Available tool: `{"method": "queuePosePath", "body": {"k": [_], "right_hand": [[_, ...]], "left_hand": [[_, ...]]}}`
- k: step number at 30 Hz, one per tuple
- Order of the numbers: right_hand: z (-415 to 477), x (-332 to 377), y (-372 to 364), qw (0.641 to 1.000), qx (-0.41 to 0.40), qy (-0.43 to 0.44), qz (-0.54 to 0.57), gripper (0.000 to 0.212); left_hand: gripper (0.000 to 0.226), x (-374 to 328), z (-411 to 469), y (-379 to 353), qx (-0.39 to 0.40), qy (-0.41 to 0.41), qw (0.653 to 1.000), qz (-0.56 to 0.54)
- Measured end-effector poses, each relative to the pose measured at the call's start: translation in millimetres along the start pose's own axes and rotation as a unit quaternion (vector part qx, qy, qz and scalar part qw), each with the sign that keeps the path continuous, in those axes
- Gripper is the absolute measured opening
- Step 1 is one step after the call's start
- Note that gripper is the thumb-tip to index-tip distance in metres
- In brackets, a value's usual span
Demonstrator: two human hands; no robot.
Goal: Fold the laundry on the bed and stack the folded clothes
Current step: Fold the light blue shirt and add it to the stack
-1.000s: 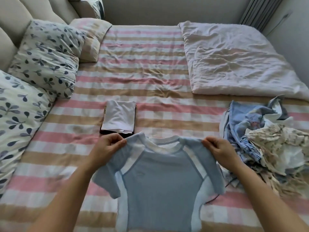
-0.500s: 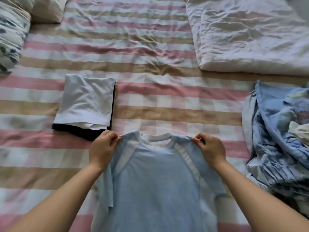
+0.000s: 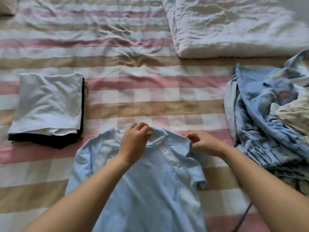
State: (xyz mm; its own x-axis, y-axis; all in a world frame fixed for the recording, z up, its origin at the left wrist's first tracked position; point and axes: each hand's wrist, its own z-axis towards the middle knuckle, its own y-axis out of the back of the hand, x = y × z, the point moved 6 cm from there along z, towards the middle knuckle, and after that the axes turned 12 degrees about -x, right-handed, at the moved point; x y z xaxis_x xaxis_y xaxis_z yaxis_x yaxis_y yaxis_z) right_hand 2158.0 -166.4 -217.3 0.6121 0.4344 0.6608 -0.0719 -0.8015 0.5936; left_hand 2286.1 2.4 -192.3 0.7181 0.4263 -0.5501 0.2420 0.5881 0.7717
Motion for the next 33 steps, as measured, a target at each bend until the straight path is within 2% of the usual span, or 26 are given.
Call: {"method": "queuePosePath", "body": {"k": [2,3,5,8,10,13,15,18,20,22,24,26,27,28,31,33], "right_hand": [[-6,-9,4,0.993,0.049,0.008,-0.111,0.009],[-8,-12,6,0.987,0.069,0.009,-0.145,0.010],[-14,-20,12,0.977,0.098,0.006,-0.189,0.033],[-28,-24,22,0.982,0.107,0.014,-0.157,0.032],[-35,-25,31,0.996,0.045,0.010,-0.072,0.026],[-31,-33,48,0.991,-0.130,-0.001,0.017,0.017],[-22,-43,53,0.977,-0.208,-0.017,-0.037,0.013],[-11,-56,56,0.948,-0.278,-0.044,-0.149,0.014],[-13,-65,57,0.937,-0.317,-0.071,-0.132,0.019],[-24,-70,56,0.922,-0.370,-0.089,-0.070,0.028],[-44,-64,43,0.901,-0.414,-0.038,-0.123,0.038],[-59,-44,15,0.883,-0.381,0.083,-0.261,0.049],[-60,-41,-1,0.878,-0.336,0.123,-0.317,0.054],[-57,-46,-13,0.882,-0.287,0.122,-0.354,0.059],[-41,-83,-18,0.921,-0.194,-0.018,-0.337,0.066],[-39,-89,-7,0.917,-0.219,-0.070,-0.325,0.067]], "left_hand": [[0.030,-22,11,-37,0.066,-0.004,0.998,-0.004],[0.035,-25,14,-52,0.097,-0.008,0.995,0.019],[0.032,-25,18,-73,0.143,-0.017,0.986,0.085],[0.022,-15,18,-79,0.175,-0.008,0.974,0.146],[0.019,-11,19,-75,0.152,0.009,0.978,0.144],[0.014,-13,29,-65,0.069,0.069,0.991,0.091],[0.012,-16,35,-71,0.055,0.077,0.991,0.092],[0.017,-17,37,-82,0.077,0.069,0.982,0.159],[0.019,-17,32,-84,0.060,0.090,0.979,0.172],[0.023,-26,24,-75,0.013,0.105,0.986,0.127],[0.027,-51,7,-71,-0.022,0.003,0.995,0.097],[0.036,-72,-16,-79,0.015,-0.114,0.988,0.107],[0.041,-73,-24,-87,0.068,-0.128,0.983,0.117],[0.045,-70,-30,-95,0.125,-0.107,0.978,0.129],[0.057,-44,-38,-111,0.201,-0.030,0.964,0.171],[0.059,-36,-37,-108,0.196,-0.003,0.965,0.176]]}}
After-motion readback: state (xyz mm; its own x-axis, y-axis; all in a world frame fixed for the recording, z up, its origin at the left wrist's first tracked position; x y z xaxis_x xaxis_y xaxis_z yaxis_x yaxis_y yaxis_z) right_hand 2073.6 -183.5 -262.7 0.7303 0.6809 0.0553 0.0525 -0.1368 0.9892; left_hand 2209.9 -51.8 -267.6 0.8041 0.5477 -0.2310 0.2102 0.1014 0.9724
